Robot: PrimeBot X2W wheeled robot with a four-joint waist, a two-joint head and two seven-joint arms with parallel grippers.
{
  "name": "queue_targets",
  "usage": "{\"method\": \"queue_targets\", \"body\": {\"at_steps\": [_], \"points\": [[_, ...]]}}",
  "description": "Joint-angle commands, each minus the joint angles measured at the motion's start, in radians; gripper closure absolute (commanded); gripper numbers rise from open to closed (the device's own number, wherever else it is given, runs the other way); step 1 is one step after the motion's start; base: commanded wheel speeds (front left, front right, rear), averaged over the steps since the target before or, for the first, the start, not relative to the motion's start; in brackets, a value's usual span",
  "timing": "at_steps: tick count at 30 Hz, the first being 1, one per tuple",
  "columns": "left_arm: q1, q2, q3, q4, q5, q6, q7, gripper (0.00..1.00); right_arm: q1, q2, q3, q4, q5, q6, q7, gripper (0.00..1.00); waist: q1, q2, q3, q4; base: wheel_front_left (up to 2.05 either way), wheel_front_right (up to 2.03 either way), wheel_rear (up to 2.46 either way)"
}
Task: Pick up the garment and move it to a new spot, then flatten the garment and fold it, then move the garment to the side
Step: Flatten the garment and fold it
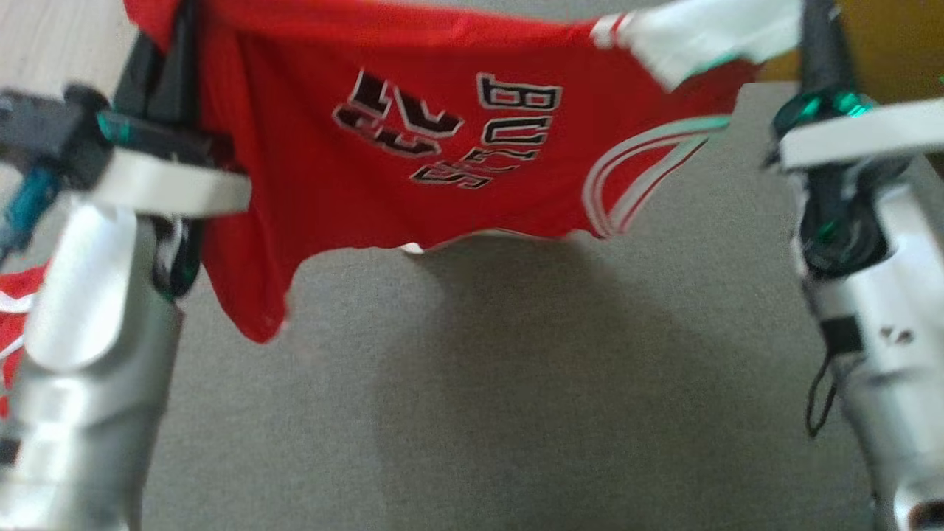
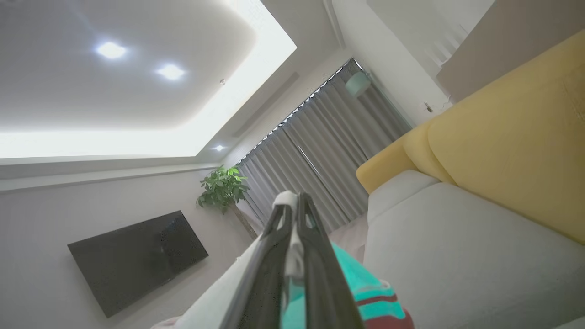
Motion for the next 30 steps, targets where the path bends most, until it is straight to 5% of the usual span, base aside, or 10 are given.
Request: {"method": "queue_targets", "body": {"at_steps": [1,7,15,21,24,30], "points": [[-0.104,0.049,0.017,-0.002,-0.016,0.002,-0.001,1.00,-0.087,-0.012,-0.014,-0.042,0.004,0.007,0.015,1.00,0.0001,0.0000,0.014,-0.004,0.00,0.00,0.00],[-0.257,0.073,-0.022,0.080,-0.024,0.002,0.021,1.00,-0.245,-0.012,-0.080,-0.003,-0.054,0.007,0.026,1.00,0.0001,0.0000,0.100,-0.011,0.00,0.00,0.00],[-0.483,0.070,-0.042,0.247,0.046,0.032,0.005,1.00,-0.568,0.044,-0.149,0.207,-0.271,0.007,-0.068,1.00,0.0001,0.0000,0.266,-0.021,0.00,0.00,0.00],[-0.660,0.047,-0.007,0.239,0.090,0.074,-0.003,1.00,-0.785,0.080,-0.331,0.211,-0.452,0.007,-0.096,1.00,0.0001,0.0000,0.366,-0.029,0.00,0.00,0.00],[-0.665,0.038,0.026,0.206,0.096,0.075,-0.004,1.00,-0.786,0.113,-0.407,0.178,-0.498,0.007,-0.096,1.00,0.0001,0.0000,0.393,-0.034,0.00,0.00,0.00],[-0.470,0.006,0.098,0.248,0.050,0.047,-0.004,1.00,-0.594,0.133,-0.402,0.177,-0.472,0.007,-0.097,1.00,0.0001,0.0000,0.407,-0.046,0.00,0.00,0.00]]}}
